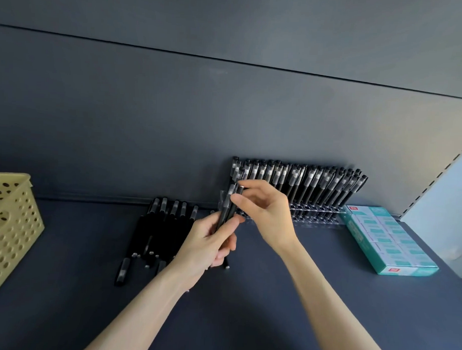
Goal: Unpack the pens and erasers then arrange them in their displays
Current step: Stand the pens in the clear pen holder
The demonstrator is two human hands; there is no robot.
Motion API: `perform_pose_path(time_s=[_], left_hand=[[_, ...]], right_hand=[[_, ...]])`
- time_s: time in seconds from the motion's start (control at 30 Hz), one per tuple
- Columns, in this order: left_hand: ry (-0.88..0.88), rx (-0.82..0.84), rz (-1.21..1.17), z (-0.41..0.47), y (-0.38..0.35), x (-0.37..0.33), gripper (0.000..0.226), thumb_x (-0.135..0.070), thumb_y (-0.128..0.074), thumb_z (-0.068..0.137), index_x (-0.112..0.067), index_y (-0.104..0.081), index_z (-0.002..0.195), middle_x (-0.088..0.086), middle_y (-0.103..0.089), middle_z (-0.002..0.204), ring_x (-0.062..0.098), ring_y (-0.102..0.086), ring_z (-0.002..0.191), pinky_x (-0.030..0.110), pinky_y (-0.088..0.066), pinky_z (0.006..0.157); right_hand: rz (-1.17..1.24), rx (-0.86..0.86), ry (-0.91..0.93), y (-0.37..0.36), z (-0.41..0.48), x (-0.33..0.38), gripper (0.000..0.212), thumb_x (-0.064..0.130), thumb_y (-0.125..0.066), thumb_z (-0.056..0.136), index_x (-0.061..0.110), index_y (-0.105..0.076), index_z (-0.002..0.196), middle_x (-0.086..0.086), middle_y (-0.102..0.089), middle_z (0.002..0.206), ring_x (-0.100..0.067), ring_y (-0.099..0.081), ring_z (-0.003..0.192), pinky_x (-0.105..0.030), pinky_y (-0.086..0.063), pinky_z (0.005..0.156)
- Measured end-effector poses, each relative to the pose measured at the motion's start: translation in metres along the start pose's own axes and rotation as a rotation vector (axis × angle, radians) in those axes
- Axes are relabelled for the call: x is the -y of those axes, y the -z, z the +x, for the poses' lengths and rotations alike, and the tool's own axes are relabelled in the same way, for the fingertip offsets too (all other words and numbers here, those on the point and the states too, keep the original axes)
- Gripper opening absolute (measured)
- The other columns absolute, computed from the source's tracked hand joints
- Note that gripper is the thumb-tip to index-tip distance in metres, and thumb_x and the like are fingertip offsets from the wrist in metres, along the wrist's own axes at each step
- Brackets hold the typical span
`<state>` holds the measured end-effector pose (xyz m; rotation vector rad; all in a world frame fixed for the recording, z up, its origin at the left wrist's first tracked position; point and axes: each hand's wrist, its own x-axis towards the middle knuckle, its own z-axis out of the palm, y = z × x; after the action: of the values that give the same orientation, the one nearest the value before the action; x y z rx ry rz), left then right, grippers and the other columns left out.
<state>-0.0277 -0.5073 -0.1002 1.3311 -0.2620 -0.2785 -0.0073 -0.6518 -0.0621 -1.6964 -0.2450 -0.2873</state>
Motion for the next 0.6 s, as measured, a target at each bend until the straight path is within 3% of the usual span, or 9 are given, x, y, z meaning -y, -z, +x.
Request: perform_pose_path(time_s=[0.13,0.3,0.43,0.6], left_hand=[[0.019,-0.030,0.026,0.000,-0.003,0.003,0.021,-0.034,-0.056,0.092,-0.020,-0.072,0.096,0.001,-0.057,0.060,0.011,-0.037,0.044,0.020,-0.028,0.039],[0.027,-0.076,0.033,-0.001,0.003,0.004,0.011,-0.026,-0.064,0.090,-0.016,-0.067,0.087,0.000,-0.056,0.063,0.009,-0.029,0.042,0.018,-0.020,0.037],[0.022,-0.102,0.018,0.000,-0.002,0.006,0.009,-0.024,-0.067,0.087,-0.020,-0.064,0.080,0.001,-0.056,0.063,0.009,-0.027,0.042,0.017,-0.020,0.037],[-0.074,-0.276,-0.102,0.002,0.002,0.000,0.003,-0.010,-0.068,0.084,-0.012,-0.068,0.082,0.003,-0.063,0.063,0.006,-0.031,0.041,0.016,-0.020,0.036]], right_hand=[[0.088,-0.060,-0.013,0.009,-0.002,0.003,0.017,0.010,-0.070,0.082,0.017,-0.066,0.097,0.004,-0.071,0.073,-0.008,-0.066,0.072,-0.019,-0.052,0.071],[0.224,-0.090,-0.032,0.016,-0.004,0.003,0.024,0.000,-0.055,0.091,0.013,-0.062,0.110,-0.005,-0.073,0.087,-0.013,-0.067,0.086,-0.024,-0.053,0.076],[0.219,-0.056,-0.040,0.014,-0.007,0.003,0.033,0.001,-0.062,0.086,0.021,-0.060,0.112,-0.007,-0.069,0.079,-0.018,-0.068,0.078,-0.026,-0.055,0.072],[0.279,-0.171,-0.072,0.024,-0.010,-0.002,0.020,-0.002,-0.067,0.082,0.011,-0.061,0.096,-0.002,-0.069,0.069,-0.019,-0.069,0.069,-0.024,-0.055,0.067]])
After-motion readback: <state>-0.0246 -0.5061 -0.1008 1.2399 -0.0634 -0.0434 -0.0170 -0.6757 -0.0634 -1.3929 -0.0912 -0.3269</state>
